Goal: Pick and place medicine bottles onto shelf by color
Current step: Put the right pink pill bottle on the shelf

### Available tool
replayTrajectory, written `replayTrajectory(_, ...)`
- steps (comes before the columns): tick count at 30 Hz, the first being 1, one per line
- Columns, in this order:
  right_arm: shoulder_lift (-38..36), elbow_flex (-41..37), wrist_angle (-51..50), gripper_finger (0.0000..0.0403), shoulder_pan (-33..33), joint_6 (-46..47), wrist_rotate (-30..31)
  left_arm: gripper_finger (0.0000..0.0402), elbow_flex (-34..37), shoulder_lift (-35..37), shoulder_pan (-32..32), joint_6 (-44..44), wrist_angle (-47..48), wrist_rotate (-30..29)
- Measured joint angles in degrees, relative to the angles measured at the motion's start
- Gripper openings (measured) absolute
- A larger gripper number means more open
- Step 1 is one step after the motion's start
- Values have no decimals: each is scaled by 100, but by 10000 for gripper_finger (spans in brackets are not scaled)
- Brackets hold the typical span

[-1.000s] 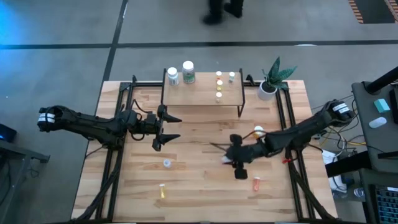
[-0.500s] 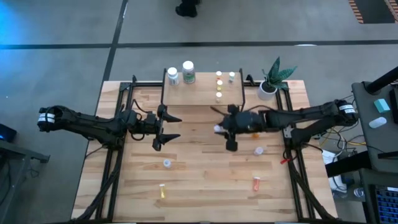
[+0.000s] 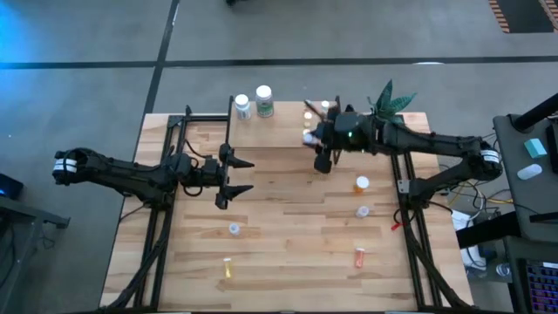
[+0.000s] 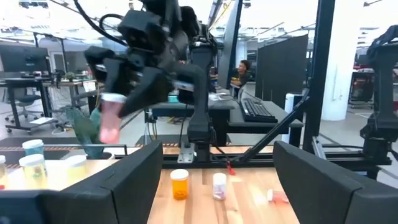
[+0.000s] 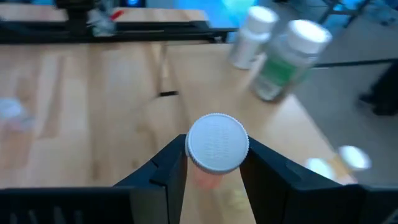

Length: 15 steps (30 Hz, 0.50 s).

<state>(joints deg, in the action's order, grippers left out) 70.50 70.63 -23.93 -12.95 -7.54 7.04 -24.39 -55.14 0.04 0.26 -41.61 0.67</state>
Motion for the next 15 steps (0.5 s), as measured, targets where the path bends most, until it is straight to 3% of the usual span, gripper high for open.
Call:
replayTrajectory(7, 0, 229, -326, 130, -748, 70, -46, 288, -12, 17, 39, 12, 18, -13)
replayTrajectory(15, -146, 38, -411, 127, -1623, 27, -685, 288, -12, 82, 229, 14, 18, -44)
